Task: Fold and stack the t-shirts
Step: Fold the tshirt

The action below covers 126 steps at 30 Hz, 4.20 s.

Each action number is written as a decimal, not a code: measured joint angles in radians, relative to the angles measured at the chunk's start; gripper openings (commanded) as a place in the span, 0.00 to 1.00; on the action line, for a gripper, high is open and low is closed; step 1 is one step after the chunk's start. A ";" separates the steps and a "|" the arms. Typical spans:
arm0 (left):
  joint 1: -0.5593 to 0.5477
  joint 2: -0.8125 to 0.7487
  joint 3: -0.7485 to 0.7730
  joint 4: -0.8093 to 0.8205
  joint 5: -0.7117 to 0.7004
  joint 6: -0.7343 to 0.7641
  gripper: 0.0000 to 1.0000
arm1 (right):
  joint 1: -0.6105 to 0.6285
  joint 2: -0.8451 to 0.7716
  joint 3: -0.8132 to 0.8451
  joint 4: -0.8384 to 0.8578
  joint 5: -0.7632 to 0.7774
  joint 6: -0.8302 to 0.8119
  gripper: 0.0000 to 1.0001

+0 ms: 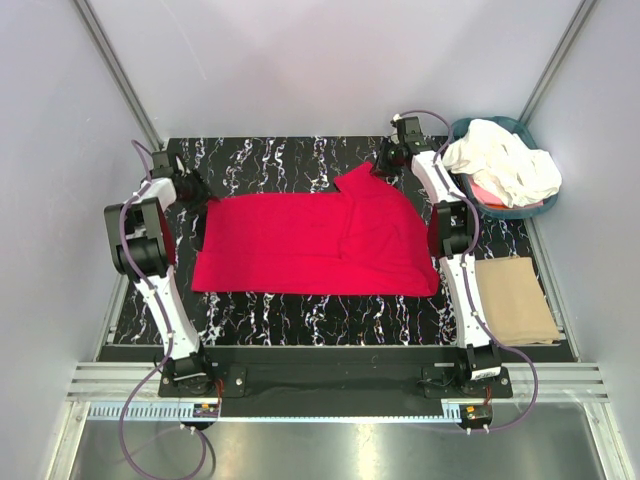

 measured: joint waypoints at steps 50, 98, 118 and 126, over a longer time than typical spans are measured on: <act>0.000 -0.272 -0.209 -0.056 -0.032 -0.121 0.00 | -0.038 -0.863 -0.969 -0.012 -0.035 0.029 0.00; -0.108 -0.451 -0.296 -0.185 -0.032 -0.069 0.57 | 0.058 -0.856 -1.078 0.138 -0.241 0.123 0.46; -0.114 -0.159 -0.082 -0.288 -0.066 -0.060 0.59 | 0.233 -0.740 -1.098 0.225 -0.377 0.252 0.48; -0.113 -0.262 -0.237 -0.307 -0.082 -0.029 0.59 | 0.226 -0.742 -1.107 0.225 -0.380 0.251 0.48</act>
